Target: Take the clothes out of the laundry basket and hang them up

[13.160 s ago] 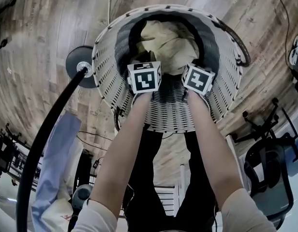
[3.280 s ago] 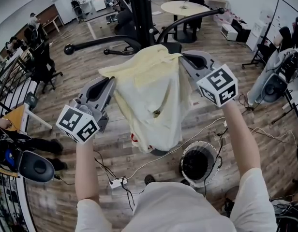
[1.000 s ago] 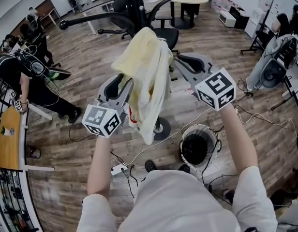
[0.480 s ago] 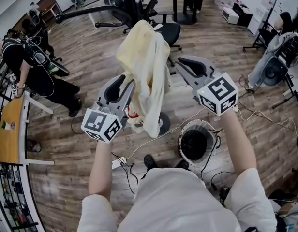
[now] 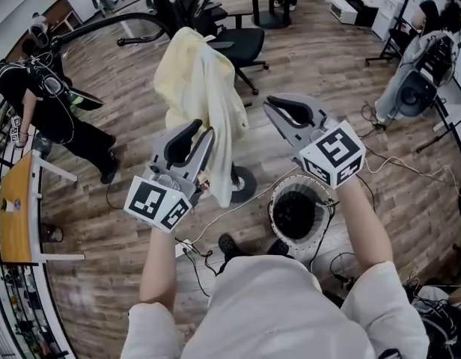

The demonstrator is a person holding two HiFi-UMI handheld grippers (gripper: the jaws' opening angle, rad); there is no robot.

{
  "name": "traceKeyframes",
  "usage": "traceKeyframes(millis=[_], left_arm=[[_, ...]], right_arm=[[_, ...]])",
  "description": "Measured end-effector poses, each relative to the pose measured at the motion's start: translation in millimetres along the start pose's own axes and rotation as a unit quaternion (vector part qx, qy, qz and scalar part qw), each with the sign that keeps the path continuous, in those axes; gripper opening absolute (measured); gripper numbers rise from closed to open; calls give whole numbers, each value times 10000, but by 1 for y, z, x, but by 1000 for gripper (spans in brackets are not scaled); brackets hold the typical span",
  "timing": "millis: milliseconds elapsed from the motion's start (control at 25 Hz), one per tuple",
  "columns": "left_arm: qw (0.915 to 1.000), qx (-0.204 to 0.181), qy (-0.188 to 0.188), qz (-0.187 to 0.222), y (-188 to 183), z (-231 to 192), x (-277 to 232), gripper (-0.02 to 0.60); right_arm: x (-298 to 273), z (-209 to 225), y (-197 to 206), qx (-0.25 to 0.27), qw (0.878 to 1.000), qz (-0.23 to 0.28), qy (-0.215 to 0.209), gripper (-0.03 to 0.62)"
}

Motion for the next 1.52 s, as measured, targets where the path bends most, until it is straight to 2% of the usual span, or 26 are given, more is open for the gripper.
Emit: traceKeyframes(millis=[360, 760, 1280, 1520], left_arm=[[9991, -68, 422, -53, 10, 43, -32, 75], [9957, 97, 892, -250, 32, 77, -74, 46], [9840, 350, 1664, -532, 71, 138, -128, 32], [9796, 443, 1828, -711, 90, 157, -144, 31]], right_arm=[[53, 1, 17, -174, 9994, 16, 299, 18], [113, 4, 46, -526, 9952, -136, 810, 8], [198, -8, 81, -1038, 9824, -325, 1517, 6], [221, -9, 101, -1246, 9752, -359, 1792, 5]])
Point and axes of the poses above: the fingertips, and each gripper's own axes: x backward along the fingers, z to its right, y out of its underside, the point moved 10 cm from there along x, backward along the fingers, and after that the axes turned 7 degrees about x, right-handed, at the moved point
